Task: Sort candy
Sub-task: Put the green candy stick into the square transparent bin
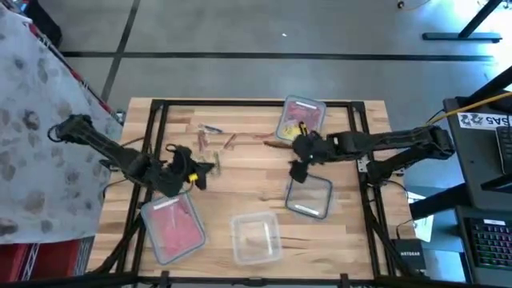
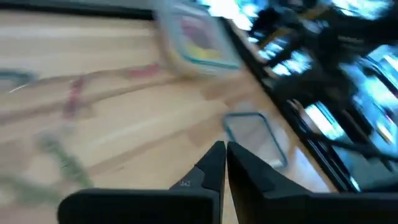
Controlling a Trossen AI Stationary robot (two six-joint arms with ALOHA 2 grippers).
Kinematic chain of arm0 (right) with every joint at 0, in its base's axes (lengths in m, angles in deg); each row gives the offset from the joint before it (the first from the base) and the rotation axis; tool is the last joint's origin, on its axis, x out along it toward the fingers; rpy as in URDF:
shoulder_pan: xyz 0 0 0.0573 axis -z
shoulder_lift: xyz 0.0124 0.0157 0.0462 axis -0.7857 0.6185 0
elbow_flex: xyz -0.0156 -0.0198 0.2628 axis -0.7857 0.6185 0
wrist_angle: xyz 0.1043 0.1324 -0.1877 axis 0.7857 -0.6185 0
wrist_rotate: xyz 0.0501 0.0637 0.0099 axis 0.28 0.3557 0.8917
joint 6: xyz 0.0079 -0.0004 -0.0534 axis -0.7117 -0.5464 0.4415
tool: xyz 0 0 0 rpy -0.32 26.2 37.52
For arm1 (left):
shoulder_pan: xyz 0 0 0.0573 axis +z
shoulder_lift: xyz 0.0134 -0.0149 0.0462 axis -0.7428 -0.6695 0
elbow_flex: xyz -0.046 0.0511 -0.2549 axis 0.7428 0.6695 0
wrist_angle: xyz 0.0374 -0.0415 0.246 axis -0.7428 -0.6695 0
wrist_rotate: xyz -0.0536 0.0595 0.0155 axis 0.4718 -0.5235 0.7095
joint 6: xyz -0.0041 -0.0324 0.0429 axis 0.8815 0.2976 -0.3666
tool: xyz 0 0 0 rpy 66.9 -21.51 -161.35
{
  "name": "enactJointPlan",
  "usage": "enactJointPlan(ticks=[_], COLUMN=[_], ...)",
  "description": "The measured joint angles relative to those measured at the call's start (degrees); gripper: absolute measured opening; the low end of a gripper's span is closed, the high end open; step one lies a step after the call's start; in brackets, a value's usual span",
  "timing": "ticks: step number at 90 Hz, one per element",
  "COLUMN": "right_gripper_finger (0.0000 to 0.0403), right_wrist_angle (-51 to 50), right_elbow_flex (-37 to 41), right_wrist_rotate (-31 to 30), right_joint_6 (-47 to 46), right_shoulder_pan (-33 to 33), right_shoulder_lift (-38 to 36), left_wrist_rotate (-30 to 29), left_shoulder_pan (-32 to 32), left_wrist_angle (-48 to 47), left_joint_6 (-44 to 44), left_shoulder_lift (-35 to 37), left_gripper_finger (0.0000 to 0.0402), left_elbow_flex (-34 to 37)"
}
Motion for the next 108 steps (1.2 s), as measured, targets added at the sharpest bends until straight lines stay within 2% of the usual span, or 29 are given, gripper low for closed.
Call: enactJointPlan(ticks=[14,28,44,58,67,80,93,108], right_gripper_finger=[0.0238,0.0239,0.0239,0.0239,0.0239,0.0239,0.0239,0.0239], right_wrist_angle=[13.69,15.93,10.85,7.87,7.88,7.39,7.34,7.75], right_elbow_flex=[-0.04,-0.61,-4.92,-10.12,-13.57,-19.08,-23.03,-24.02], right_wrist_rotate=[8.08,17.50,19.49,19.51,19.47,18.64,18.59,17.00], right_joint_6=[6.82,12.20,22.24,25.73,25.77,25.32,24.89,19.90], right_shoulder_pan=[2.90,5.42,5.74,5.68,5.68,5.68,5.68,5.57], right_shoulder_lift=[2.56,7.32,13.28,18.09,20.60,23.18,24.23,24.27], left_wrist_rotate=[0.44,3.43,9.17,9.92,10.45,15.70,19.97,23.20], left_shoulder_pan=[2.93,4.59,5.82,7.57,9.48,12.74,15.67,19.59], left_wrist_angle=[-10.12,-14.09,-13.84,-16.31,-18.06,-21.00,-22.02,-22.30], left_joint_6=[17.96,28.57,34.56,41.38,42.09,41.64,37.52,31.75], left_shoulder_lift=[-0.78,-4.06,-8.37,-12.10,-13.60,-14.67,-14.69,-14.80], left_gripper_finger=[0.0000,0.0000,0.0000,0.0006,0.0024,0.0065,0.0113,0.0168], left_elbow_flex=[0.02,0.04,0.04,0.10,0.09,0.16,1.60,1.60])
